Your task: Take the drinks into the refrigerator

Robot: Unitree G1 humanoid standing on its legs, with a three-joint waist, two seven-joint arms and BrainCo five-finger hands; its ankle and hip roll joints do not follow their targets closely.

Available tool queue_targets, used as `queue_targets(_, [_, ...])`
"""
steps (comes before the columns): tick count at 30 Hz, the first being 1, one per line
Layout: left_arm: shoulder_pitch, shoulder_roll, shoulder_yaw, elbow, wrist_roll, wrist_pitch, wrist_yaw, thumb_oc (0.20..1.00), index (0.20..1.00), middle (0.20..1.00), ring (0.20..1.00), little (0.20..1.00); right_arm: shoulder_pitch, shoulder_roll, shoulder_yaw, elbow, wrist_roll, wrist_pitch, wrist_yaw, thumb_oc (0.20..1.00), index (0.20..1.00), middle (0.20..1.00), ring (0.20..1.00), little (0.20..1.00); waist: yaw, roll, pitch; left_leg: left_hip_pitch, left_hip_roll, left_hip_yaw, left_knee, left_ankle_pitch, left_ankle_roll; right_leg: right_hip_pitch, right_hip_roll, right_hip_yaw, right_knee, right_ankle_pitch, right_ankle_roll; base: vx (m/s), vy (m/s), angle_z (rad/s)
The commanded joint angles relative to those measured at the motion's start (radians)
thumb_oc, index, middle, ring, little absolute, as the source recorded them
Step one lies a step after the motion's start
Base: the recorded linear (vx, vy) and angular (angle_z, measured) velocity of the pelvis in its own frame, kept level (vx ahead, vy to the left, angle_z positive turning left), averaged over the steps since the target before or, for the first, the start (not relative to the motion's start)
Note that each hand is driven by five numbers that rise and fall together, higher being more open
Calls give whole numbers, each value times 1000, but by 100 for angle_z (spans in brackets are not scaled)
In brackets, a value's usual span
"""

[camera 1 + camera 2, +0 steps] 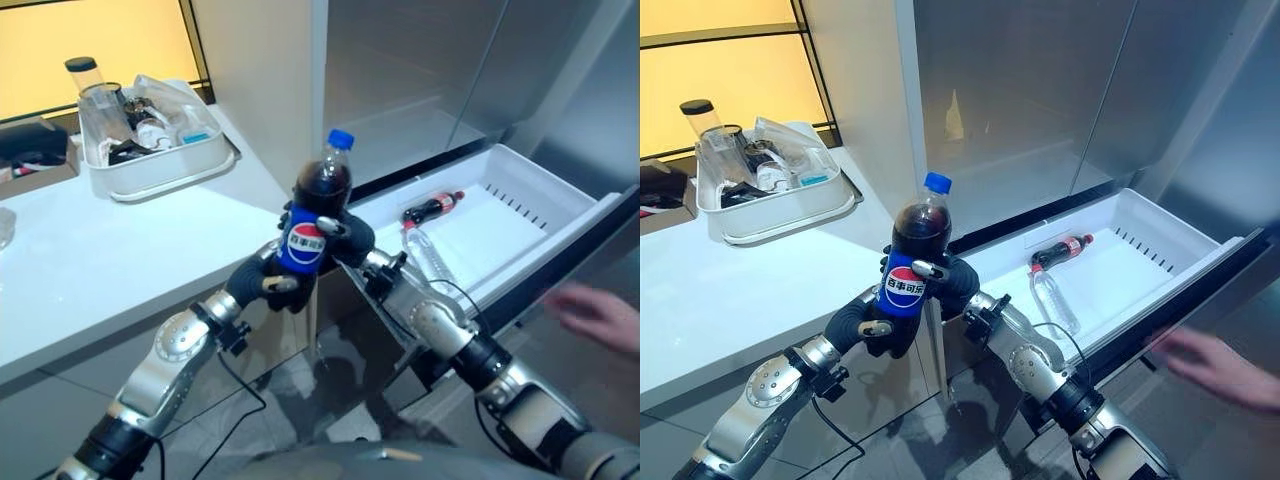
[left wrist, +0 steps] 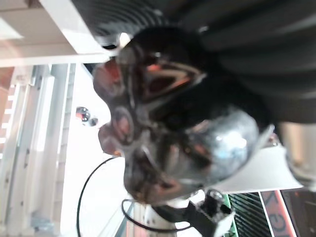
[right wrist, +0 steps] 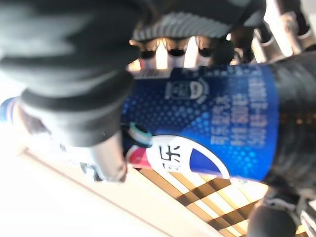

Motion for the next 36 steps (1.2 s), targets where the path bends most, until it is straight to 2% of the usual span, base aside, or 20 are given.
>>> queue_targets(1, [-27,-12,2,-64,18,-59,-1,1000,1000,1000,1000,1000,-76,99,-178,-31,123,-136,-31,200,200,200,200,200,10,-22,-20,25,28,-53,1,-73,-33,55,-42,-79,23,-13,95,0,0,0])
queue_targets(21, [-6,-23,40,-58,33,-66,30,1000,1000,1000,1000,1000,-33,61,-294,-40,119,-185,-78,200,200,200,200,200,3,-20,-18,27,23,-53,1,-76,-29,53,-42,-81,25,-13,96,0,0,0])
queue_targets(28, [-1,-23,52,-60,23,-69,25,1000,1000,1000,1000,1000,-33,31,-345,-34,109,-205,-88,200,200,200,200,200,2,-19,-17,25,22,-55,1,-74,-29,53,-46,-84,25,-11,98,0,0,0])
queue_targets(36, [24,-33,108,-63,13,-83,29,1000,1000,1000,1000,1000,22,-44,-421,-60,67,-208,-86,200,200,200,200,200,-4,-21,-13,23,20,-56,1,-76,-27,49,-47,-85,27,-9,100,1,1,1])
